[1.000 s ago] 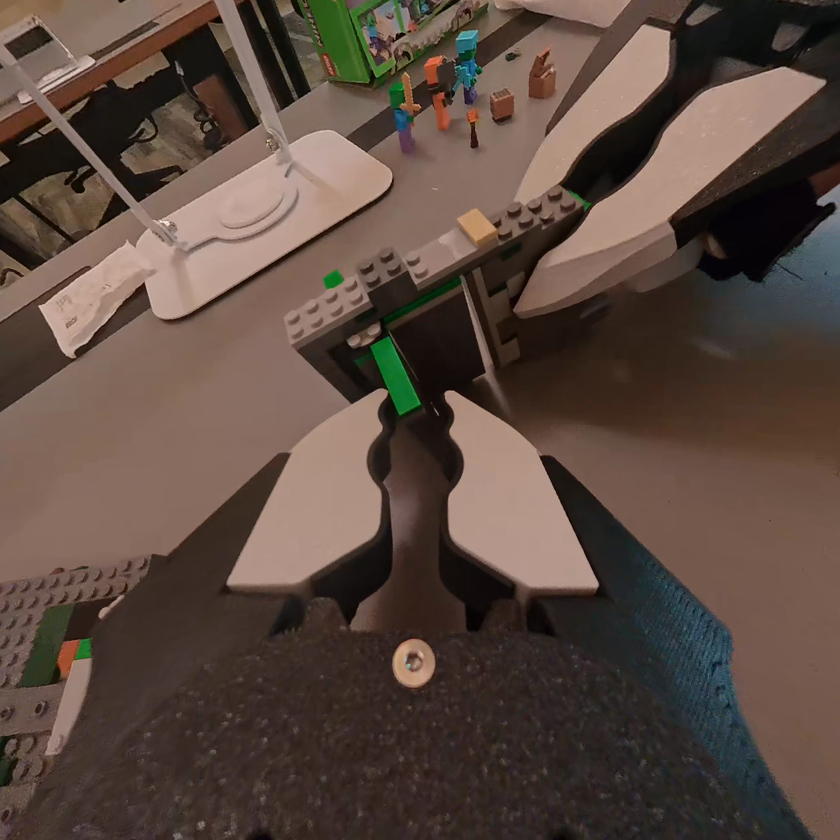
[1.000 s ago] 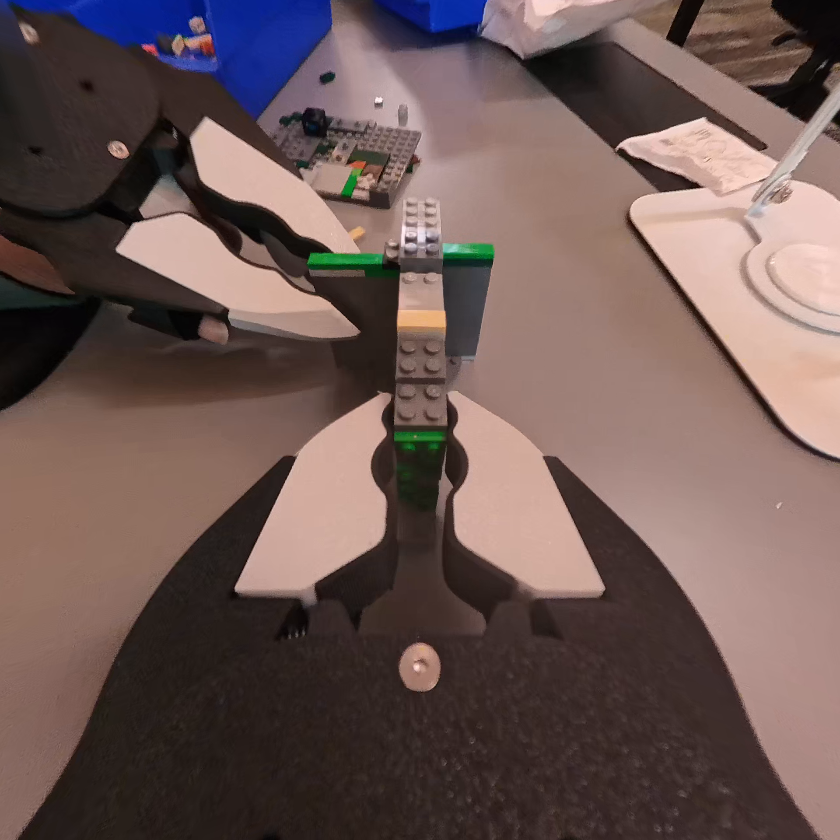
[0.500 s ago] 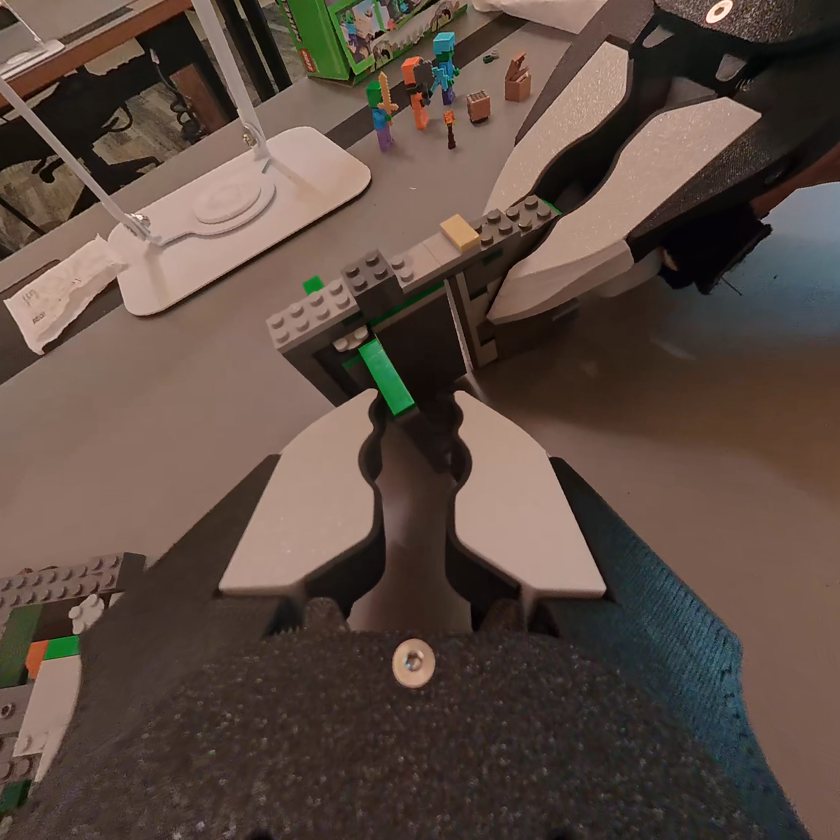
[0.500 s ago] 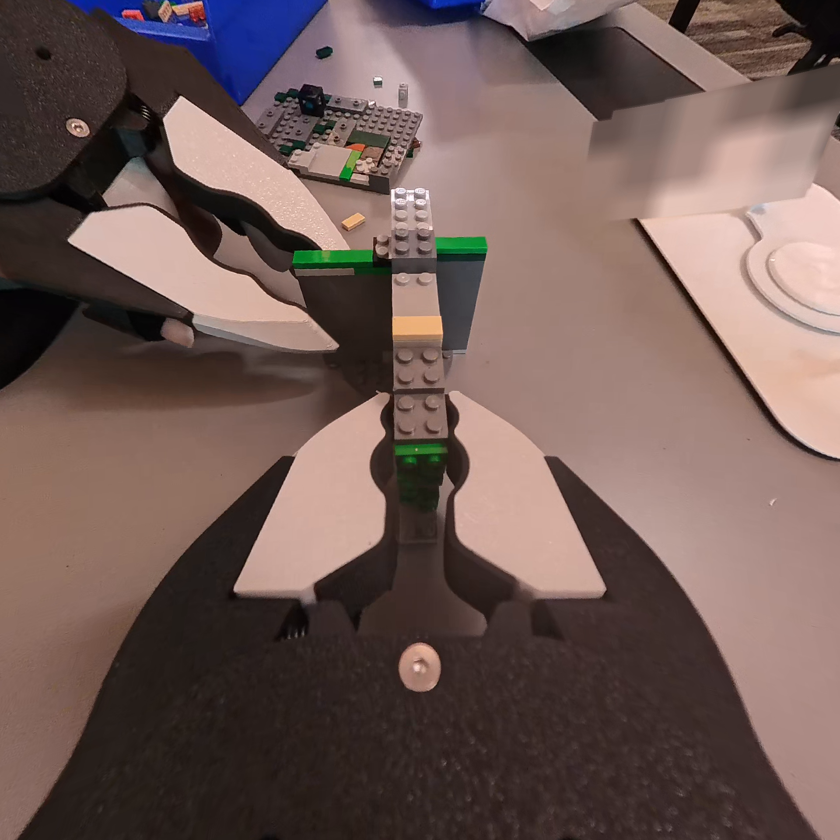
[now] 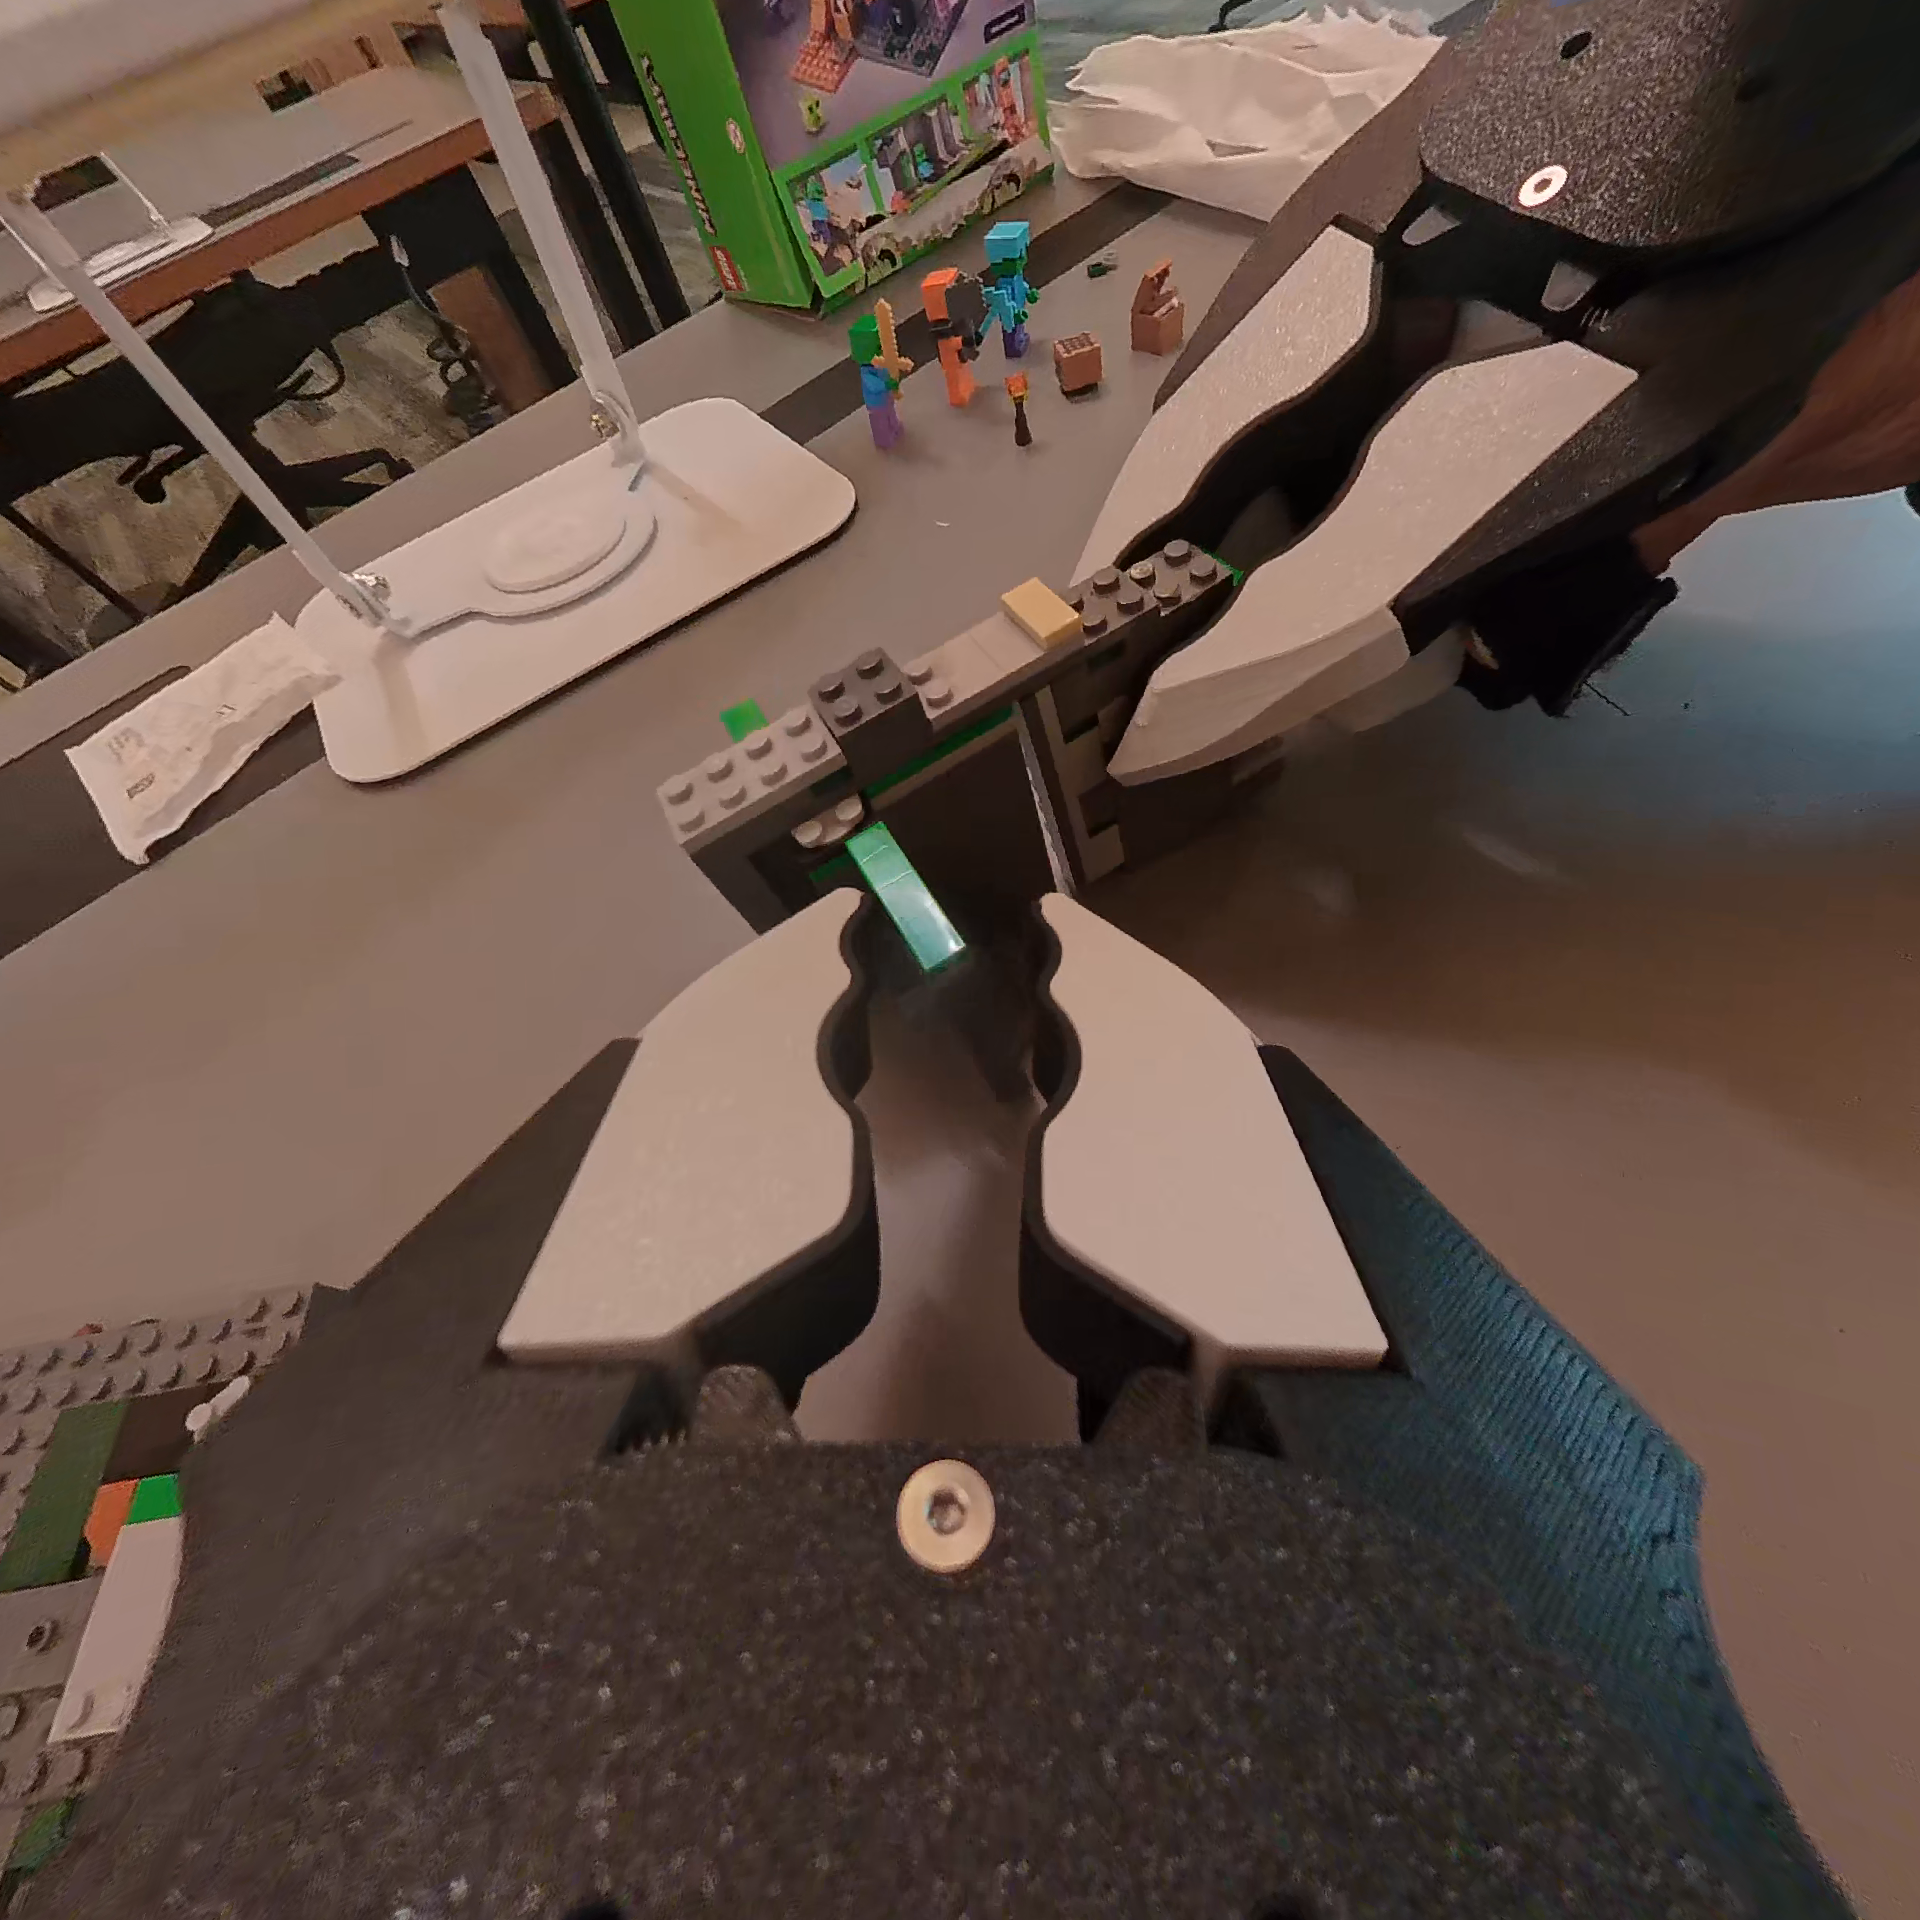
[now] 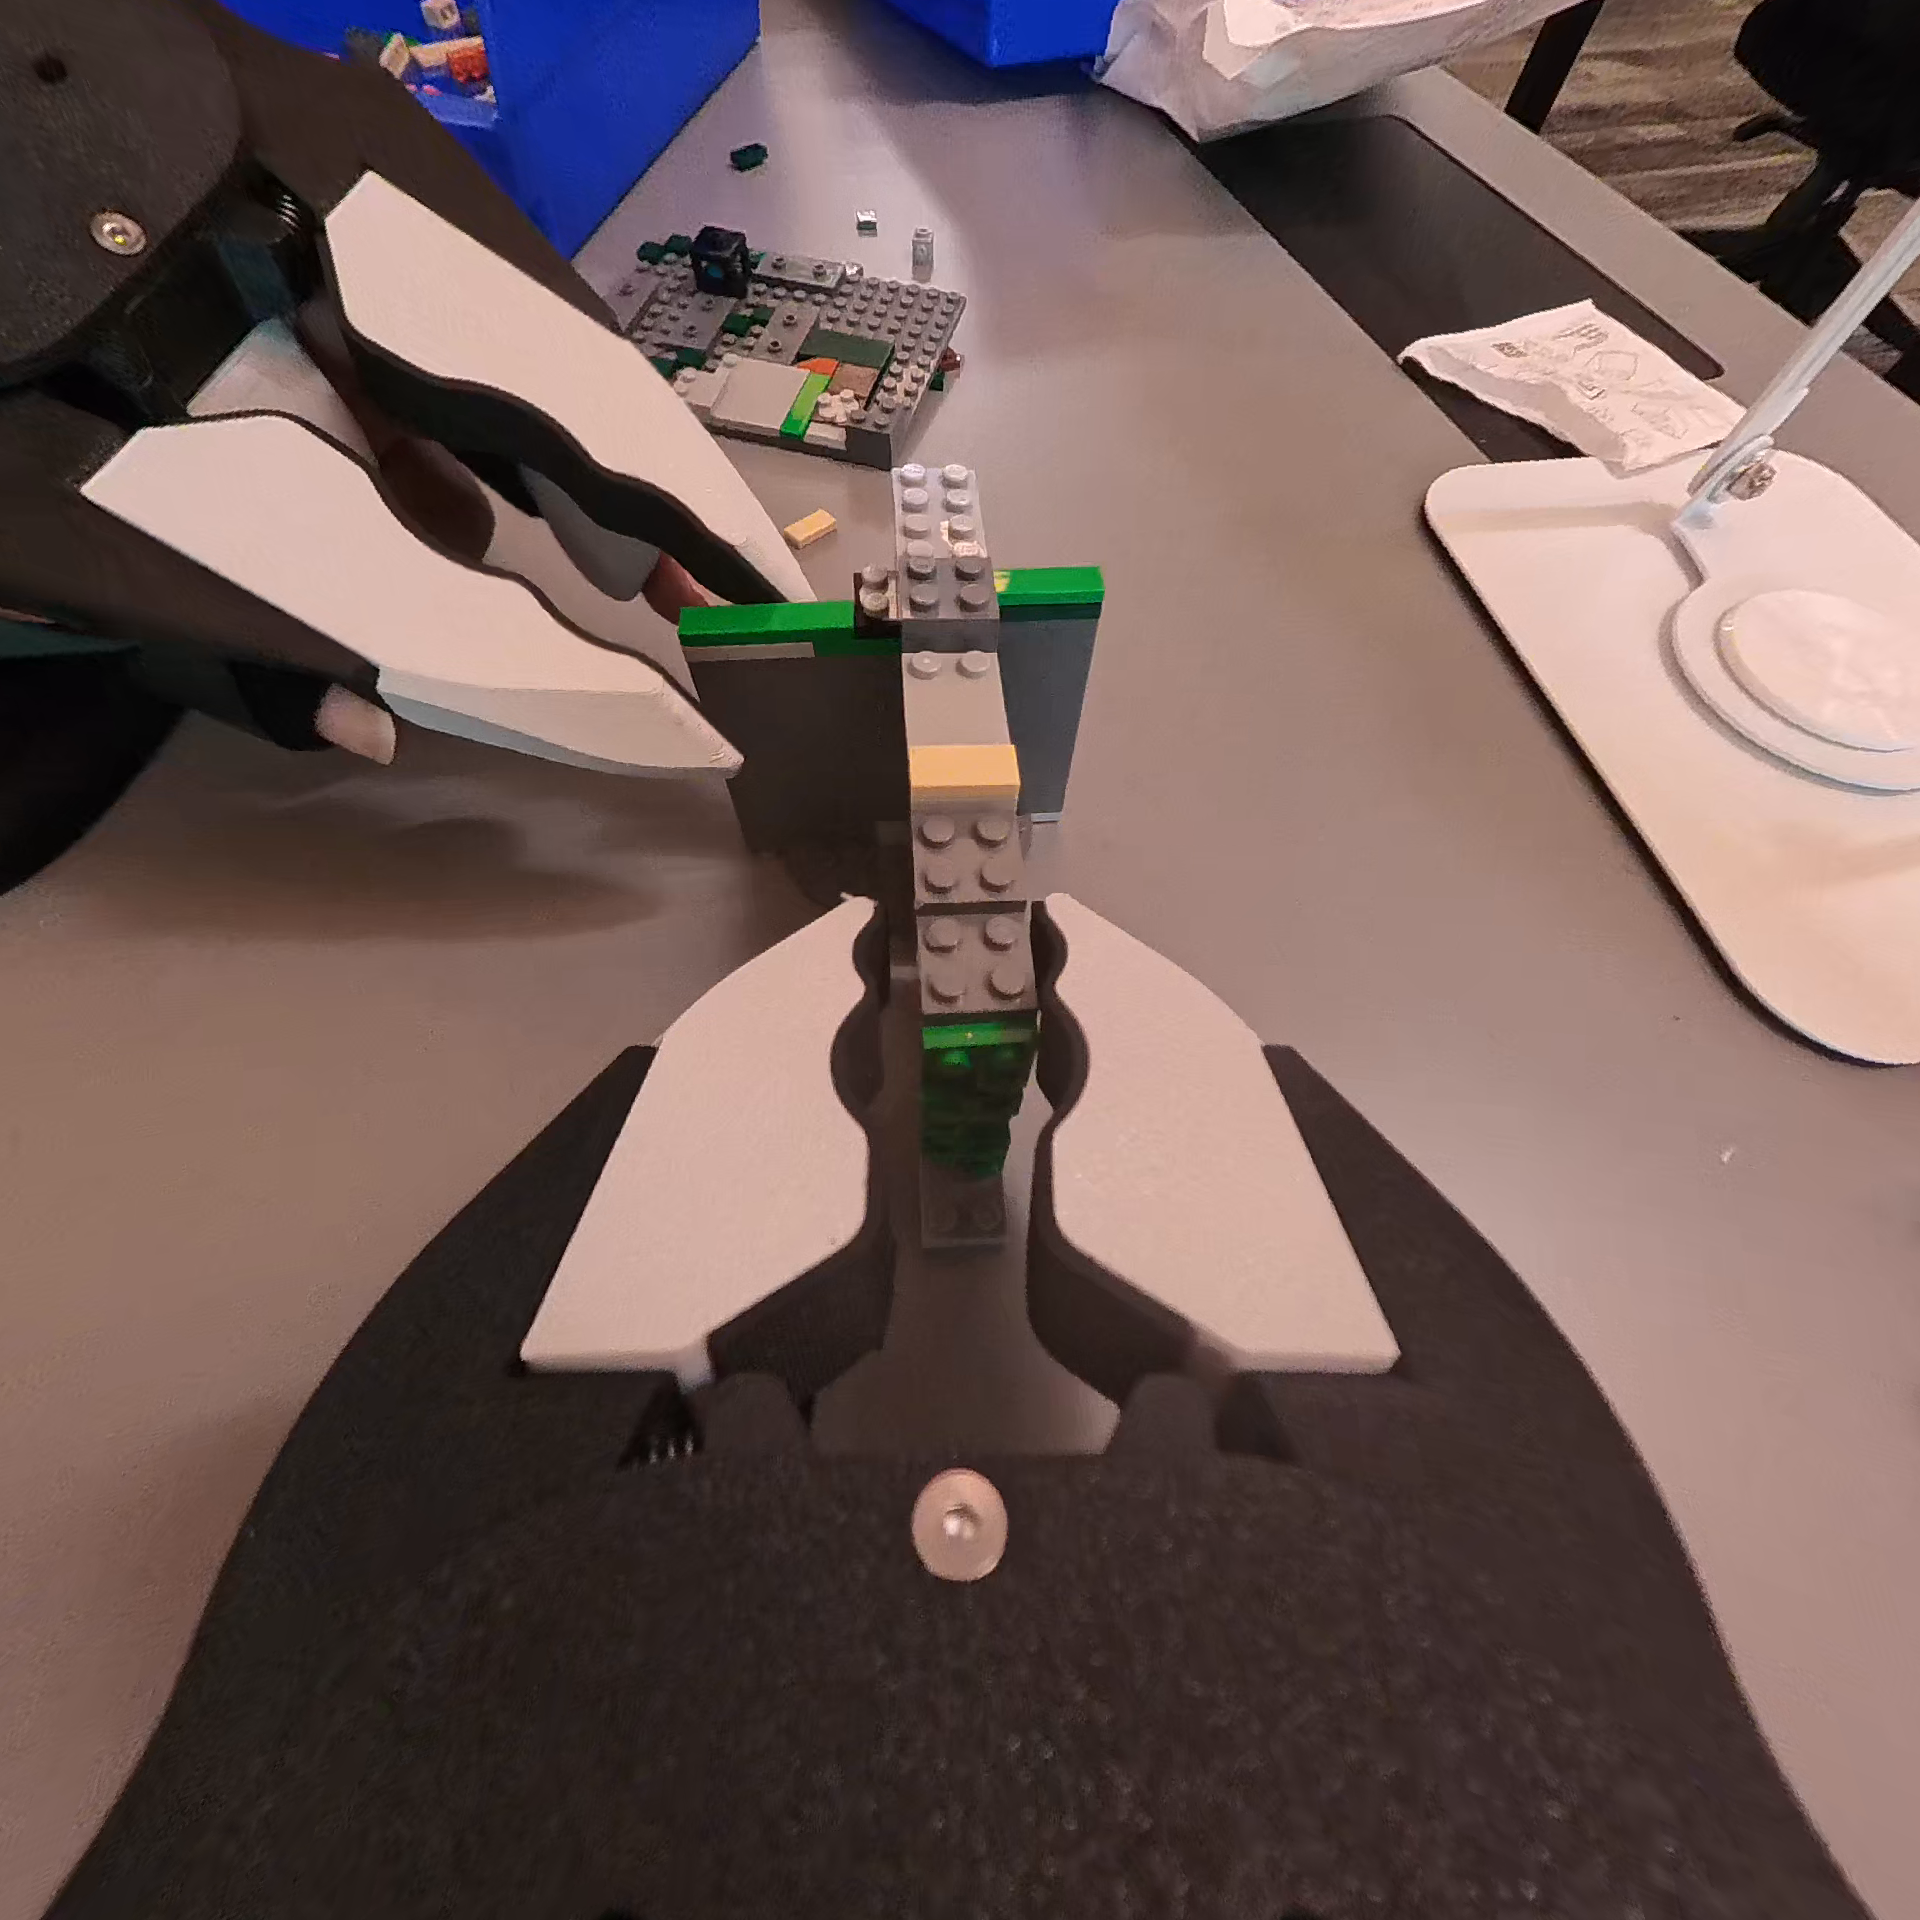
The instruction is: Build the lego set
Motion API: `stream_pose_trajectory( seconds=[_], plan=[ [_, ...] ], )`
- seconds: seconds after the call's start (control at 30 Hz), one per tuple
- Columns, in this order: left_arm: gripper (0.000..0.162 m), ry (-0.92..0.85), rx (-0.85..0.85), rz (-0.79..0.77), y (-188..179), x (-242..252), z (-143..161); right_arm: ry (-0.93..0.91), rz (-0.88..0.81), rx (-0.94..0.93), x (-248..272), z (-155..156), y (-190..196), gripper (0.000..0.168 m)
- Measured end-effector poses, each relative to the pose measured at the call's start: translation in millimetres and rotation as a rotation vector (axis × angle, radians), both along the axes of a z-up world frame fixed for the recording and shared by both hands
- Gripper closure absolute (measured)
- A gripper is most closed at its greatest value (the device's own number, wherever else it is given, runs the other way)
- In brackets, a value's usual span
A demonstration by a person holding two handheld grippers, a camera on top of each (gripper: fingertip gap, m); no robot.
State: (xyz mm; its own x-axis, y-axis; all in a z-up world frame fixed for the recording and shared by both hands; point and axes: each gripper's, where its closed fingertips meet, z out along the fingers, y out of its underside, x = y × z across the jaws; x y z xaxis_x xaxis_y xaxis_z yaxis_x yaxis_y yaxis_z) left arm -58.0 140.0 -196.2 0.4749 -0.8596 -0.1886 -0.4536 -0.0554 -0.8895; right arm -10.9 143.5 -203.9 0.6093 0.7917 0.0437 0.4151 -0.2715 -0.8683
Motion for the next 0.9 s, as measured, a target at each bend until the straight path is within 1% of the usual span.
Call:
stream_pose_trajectory(
  seconds=[0.6, 0.9],
  plan=[
    [0.134, -0.004, 0.005, -0.042, -8, 8, 0, -0.031, -0.018, -0.002, 13, 0, 0, 0.144],
    [0.137, -0.047, 0.051, -0.053, -10, 8, 12, -0.044, -0.022, 0.011, 18, 0, 0, 0.144]
  ],
)
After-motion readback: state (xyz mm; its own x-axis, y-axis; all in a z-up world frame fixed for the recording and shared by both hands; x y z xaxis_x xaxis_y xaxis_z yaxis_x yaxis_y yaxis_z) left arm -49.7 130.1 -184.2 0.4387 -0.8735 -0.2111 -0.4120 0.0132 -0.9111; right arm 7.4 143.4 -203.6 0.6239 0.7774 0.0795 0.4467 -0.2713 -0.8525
